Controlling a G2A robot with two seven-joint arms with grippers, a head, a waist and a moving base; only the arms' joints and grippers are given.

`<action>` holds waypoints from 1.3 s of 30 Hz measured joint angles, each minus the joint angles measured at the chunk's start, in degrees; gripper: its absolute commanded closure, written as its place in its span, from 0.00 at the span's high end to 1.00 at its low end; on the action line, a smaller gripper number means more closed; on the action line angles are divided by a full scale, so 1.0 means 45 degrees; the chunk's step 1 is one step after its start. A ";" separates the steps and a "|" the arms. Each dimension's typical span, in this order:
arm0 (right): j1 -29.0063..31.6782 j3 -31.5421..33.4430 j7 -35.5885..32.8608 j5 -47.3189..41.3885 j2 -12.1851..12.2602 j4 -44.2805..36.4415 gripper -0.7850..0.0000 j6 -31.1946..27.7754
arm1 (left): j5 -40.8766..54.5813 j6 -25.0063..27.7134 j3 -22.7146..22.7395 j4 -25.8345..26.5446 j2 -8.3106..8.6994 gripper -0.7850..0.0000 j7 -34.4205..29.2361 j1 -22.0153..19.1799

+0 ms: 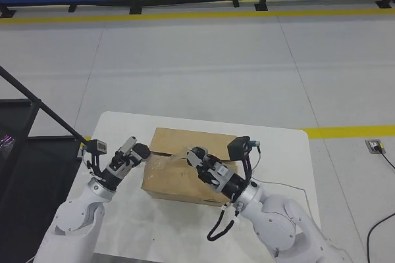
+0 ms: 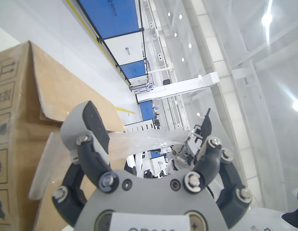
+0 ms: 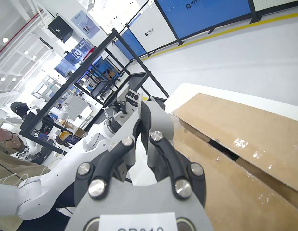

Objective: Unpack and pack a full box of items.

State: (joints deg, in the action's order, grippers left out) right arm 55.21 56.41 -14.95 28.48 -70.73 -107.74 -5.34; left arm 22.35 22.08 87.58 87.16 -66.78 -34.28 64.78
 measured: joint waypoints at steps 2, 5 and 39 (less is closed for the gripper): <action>-0.0011 0.0017 0.0124 -0.0043 -0.0035 0.0034 0.00 -0.0042 | 0.0030 0.0005 0.0399 0.0141 0.0056 1.00 0.0013 0.0267; -0.0104 0.0024 0.0178 -0.0131 -0.0094 0.0098 0.00 -0.0110 | -0.0053 -0.0103 0.0743 0.0094 0.0125 1.00 -0.0172 0.0605; -0.0579 -0.0441 -0.0453 0.0009 -0.0663 -0.0433 0.00 -0.0398 | 0.1304 0.0257 -0.0416 -0.2137 0.0102 1.00 -0.2607 0.0792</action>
State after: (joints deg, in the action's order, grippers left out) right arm 52.60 54.42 -16.99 28.52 -73.71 -109.69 -7.14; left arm 28.21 23.24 85.70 77.54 -66.32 -46.01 68.34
